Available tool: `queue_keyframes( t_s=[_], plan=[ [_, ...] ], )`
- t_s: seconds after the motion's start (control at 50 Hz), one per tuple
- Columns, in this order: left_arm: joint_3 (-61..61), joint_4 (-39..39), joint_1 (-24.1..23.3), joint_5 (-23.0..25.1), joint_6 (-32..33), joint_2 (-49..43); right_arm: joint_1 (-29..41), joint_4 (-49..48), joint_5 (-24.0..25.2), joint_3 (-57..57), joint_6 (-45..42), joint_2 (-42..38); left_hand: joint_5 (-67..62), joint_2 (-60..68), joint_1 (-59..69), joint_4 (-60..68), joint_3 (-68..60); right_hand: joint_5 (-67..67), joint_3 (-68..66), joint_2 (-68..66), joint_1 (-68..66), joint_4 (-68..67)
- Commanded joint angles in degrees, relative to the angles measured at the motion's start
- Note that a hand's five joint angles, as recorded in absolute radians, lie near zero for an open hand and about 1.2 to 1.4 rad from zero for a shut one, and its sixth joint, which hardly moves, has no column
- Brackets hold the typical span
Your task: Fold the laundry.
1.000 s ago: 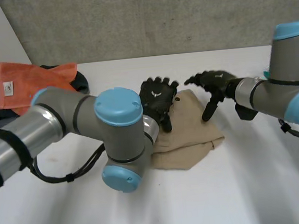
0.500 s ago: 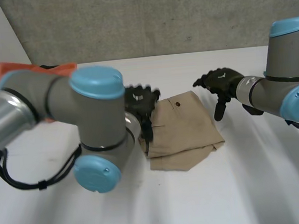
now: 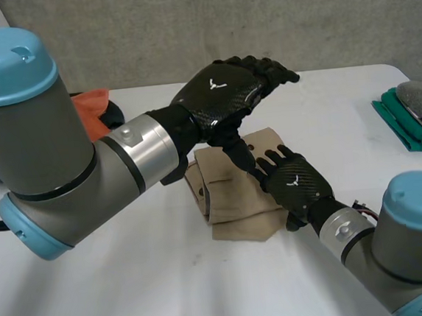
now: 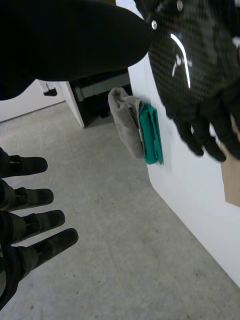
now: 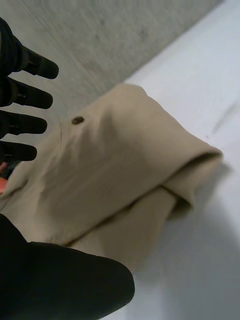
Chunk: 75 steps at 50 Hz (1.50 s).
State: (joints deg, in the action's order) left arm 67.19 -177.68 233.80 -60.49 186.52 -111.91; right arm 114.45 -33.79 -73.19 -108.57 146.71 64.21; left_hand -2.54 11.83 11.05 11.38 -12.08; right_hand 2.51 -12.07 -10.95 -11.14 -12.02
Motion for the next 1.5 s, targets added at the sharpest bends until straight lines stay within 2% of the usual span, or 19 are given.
queue_keyframes(
  t_s=[0.02,0.18,0.24,0.3,0.32,0.34,0.5,0.64,0.8,0.92,1.02,1.1,1.16,1.22,1.24,1.32,1.44,1.46,1.5],
  plan=[
    [0.4,-0.12,-0.01,-0.94,-0.11,-0.15,0.42,-10.94,-3.71,3.44,-0.02,-6.55,0.64,0.06,0.85,0.52,0.18,-2.51,2.07,0.95,1.14,2.02],
    [0.58,-0.3,0.08,-2.7,-0.11,-0.33,0.77,-10.6,-5.12,12.31,1.73,-13.75,0.64,0.06,0.85,0.52,0.18,-2.51,2.07,0.95,1.14,2.02],
    [0.84,-0.39,0.17,-2.61,-0.11,-0.33,0.77,-10.16,-5.12,14.17,2.62,-14.64,0.64,0.06,0.85,0.52,0.18,7.47,-7.91,-9.02,-8.84,-7.96],
    [0.84,-0.39,0.25,-2.7,-0.11,-0.33,0.77,-8.75,-4.6,16.45,4.55,-14.9,0.64,0.06,0.85,0.52,0.18,33.64,-34.08,-35.19,-35.01,-34.13],
    [0.84,-0.39,0.25,-2.7,-0.11,-0.33,0.77,-8.23,-4.42,16.89,5.16,-14.9,0.81,-0.1,0.68,0.35,0.35,45.73,-46.17,-47.28,-47.1,-46.22],
    [0.84,-0.39,0.25,-2.7,-0.11,-0.33,0.69,-6.92,-4.16,18.12,6.39,-14.99,0.81,-0.11,0.68,0.35,0.35,67.27,-67.71,-68.83,-68.64,-67.76],
    [0.67,-0.65,0.34,-2.7,-1.16,-0.06,-0.01,3.27,-2.31,28.04,12.89,-16.66,0.65,0.06,0.84,0.51,0.18,67.49,-67.93,-69.05,-68.86,-67.98],
    [0.14,-0.83,1.05,-2.61,-2.57,1.17,-0.54,7.68,-2.66,36.58,16.76,-14.21,0.64,0.06,0.85,0.52,0.18,67.49,-67.93,-69.05,-68.86,-67.98],
    [-0.39,-4.07,1.13,-2.88,-3.01,3.36,-12.21,10.4,-2.67,46.06,22.47,-6.83,0.48,0.23,1.01,0.68,0.01,67.49,-67.93,-69.05,-68.86,-67.98],
    [-0.48,-6.53,1.22,-2.79,-6.6,4.07,-22.15,15.59,-1.0,52.22,24.76,-6.2,0.14,0.57,1.35,1.02,-0.32,67.49,-67.93,-69.05,-68.86,-67.98],
    [-0.39,-7.33,1.22,-2.79,-8.37,4.07,-30.68,16.13,3.04,54.69,26.09,-8.66,0.14,0.57,1.35,1.02,-0.33,67.49,-67.93,-69.05,-68.86,-67.98],
    [-0.04,-7.42,1.05,-2.79,-8.37,3.28,-37.09,16.04,7.26,56.53,26.17,-14.19,0.14,0.57,1.35,1.02,-0.33,67.49,-67.93,-69.05,-68.86,-67.98],
    [0.49,-7.42,0.78,-2.79,-8.28,2.67,-41.75,15.77,9.8,58.38,25.21,-21.46,-0.03,0.74,1.52,1.19,-0.49,67.49,-67.93,-69.05,-68.86,-67.98],
    [0.75,-7.42,0.7,-2.79,-8.28,0.82,-44.13,15.07,10.69,59.7,23.72,-26.4,-0.03,0.74,1.52,1.19,-0.49,67.49,-67.93,-69.05,-68.86,-67.98],
    [0.75,-7.42,0.69,-2.79,-8.28,0.47,-45.44,15.07,11.04,60.05,21.97,-29.55,-0.03,0.74,1.52,1.19,-0.49,67.49,-67.93,-69.05,-68.86,-67.98],
    [0.67,-7.42,0.61,-2.79,-8.19,-0.68,-47.21,15.51,12.01,58.92,14.43,-34.05,-0.03,0.74,1.52,1.19,-0.49,67.49,-67.93,-69.05,-68.86,-67.98],
    [0.23,-7.42,0.61,-2.79,-8.19,-1.2,-47.91,17.35,13.51,55.84,11.23,-33.45,-0.2,0.9,1.69,1.36,-0.66,67.49,-67.93,-69.05,-68.86,-67.98],
    [0.23,-7.42,0.52,-2.88,-8.19,-1.2,-47.92,17.35,13.51,55.14,12.19,-32.49,-0.2,0.9,1.69,1.36,-0.66,59.22,-59.66,-60.78,-60.59,-59.71],
    [0.14,-7.42,0.52,-2.88,-8.19,-1.12,-47.92,17.44,13.33,54.69,13.77,-30.82,-0.36,1.07,1.85,1.52,-0.83,24.17,-24.6,-25.72,-25.53,-24.65]
  ],
)
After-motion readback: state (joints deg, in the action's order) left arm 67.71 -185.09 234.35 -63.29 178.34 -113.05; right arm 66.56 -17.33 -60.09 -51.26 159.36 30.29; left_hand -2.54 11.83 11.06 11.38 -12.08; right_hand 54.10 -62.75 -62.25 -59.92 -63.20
